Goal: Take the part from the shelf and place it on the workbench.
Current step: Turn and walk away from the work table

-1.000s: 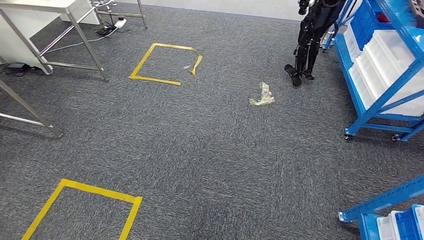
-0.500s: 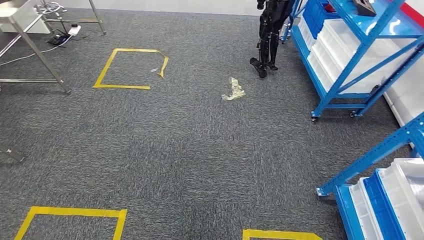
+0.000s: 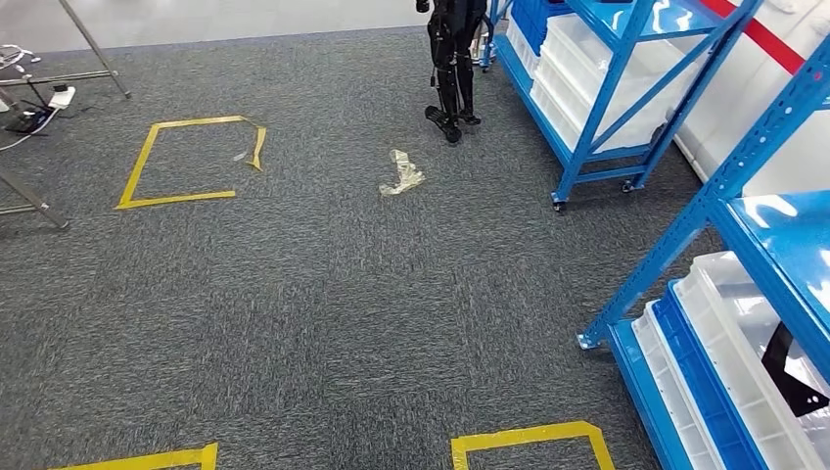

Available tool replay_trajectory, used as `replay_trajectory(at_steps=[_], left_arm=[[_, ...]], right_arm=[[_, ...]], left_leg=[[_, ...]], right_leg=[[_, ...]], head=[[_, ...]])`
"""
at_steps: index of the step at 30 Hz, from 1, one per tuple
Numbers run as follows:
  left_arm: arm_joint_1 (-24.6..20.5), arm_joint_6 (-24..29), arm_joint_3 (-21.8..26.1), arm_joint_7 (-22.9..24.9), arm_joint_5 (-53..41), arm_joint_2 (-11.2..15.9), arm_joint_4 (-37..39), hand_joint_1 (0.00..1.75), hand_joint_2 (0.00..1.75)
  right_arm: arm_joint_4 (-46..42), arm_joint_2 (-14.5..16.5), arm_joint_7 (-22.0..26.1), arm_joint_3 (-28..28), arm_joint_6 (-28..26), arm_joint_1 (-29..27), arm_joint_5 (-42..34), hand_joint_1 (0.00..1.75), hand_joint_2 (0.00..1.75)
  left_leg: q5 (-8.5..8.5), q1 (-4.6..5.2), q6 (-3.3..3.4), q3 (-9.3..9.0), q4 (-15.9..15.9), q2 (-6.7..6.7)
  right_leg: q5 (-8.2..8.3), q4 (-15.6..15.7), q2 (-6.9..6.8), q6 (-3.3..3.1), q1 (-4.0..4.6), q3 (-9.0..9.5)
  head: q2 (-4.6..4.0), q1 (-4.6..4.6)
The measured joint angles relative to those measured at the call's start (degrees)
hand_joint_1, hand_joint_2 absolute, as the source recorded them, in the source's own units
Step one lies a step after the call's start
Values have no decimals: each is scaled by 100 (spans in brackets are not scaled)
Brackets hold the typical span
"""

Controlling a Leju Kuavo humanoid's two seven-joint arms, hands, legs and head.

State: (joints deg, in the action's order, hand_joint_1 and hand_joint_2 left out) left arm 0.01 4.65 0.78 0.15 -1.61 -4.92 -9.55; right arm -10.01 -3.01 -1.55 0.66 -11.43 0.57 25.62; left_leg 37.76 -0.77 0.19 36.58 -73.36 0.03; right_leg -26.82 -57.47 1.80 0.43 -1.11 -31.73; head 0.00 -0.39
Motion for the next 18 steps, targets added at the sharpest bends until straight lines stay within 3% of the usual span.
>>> replay_trajectory(at_steps=[1, 2, 4, 6, 8, 9, 11, 13, 15, 16, 18], left_arm=[[9, 68, 1, -24, 1, 0, 0, 0, 0], [13, 118, 1, -43, 3, 0, 0, 0, 0], [14, 157, 1, -60, 7, 0, 0, 0, 0], [10, 162, 1, -61, 15, -1, 0, 0, 0], [-2, 165, 1, -61, 22, -4, -1, 0, 0], [-6, 166, 1, -61, 24, -8, -1, 0, 0], [-5, 171, 2, -62, 24, -14, -2, 0, 0], [11, 175, 3, -63, 27, -15, -2, 0, 0], [21, 175, 3, -62, 32, -15, -2, 0, 0], [20, 175, 3, -61, 34, -16, -2, 0, 0], [13, 175, 3, -62, 34, -19, -2, 0, 0]], right_arm=[[0, 4, 0, 0, 8, -1, 21, 0, 0], [0, 10, 0, 0, 16, -1, 40, 0, 0], [0, 25, 0, 0, 24, 6, 59, 0, 0], [0, 32, 0, 0, 26, 16, 65, 0, 0], [1, 38, 0, 0, 27, -1, 66, 0, 0], [1, 43, 0, 0, 27, -15, 66, 0, 0], [2, 51, 0, -1, 26, -20, 66, 0, 0], [1, 55, 0, -1, 26, 1, 66, 0, 0], [1, 60, 0, -2, 27, 6, 66, 0, 0], [2, 63, -1, -2, 28, -2, 66, 0, 0], [2, 63, -2, -2, 28, -14, 66, 0, 0]], left_leg=[[-121, -5, 1, 0, 57, -13], [-333, -18, 4, -105, 329, -46], [-717, -62, 5, -419, 1065, -250], [-830, -64, 29, -569, 1428, -378], [-842, -26, 106, -576, 1459, -279], [-862, -18, 158, -584, 1479, -218], [-899, -17, 252, -587, 1521, -85], [-901, 6, 291, -575, 1529, 63], [-894, 22, 296, -565, 1529, 222], [-889, 24, 292, -565, 1528, 294], [-872, 26, 270, -588, 1527, 417]], right_leg=[[1, -6, 83, -1, 3, 3], [0, -14, 166, 1, 0, 9], [-11, -48, 312, 29, 11, 0], [-13, -66, 429, 95, 28, -40], [9, -45, 522, 182, 21, -92], [-4, -78, 474, 210, 17, -130], [-191, -435, 206, 199, 30, -317], [-539, -1191, -49, 152, 35, -690], [-725, -1742, -108, 176, 29, -949], [-683, -1692, -129, 218, 24, -908], [-412, -940, -293, 306, 18, -484]], head=[[0, -2], [0, -2], [0, -2], [0, 4], [0, 8], [0, 7], [0, 37], [0, 70], [0, 77], [0, 79], [0, 84]])
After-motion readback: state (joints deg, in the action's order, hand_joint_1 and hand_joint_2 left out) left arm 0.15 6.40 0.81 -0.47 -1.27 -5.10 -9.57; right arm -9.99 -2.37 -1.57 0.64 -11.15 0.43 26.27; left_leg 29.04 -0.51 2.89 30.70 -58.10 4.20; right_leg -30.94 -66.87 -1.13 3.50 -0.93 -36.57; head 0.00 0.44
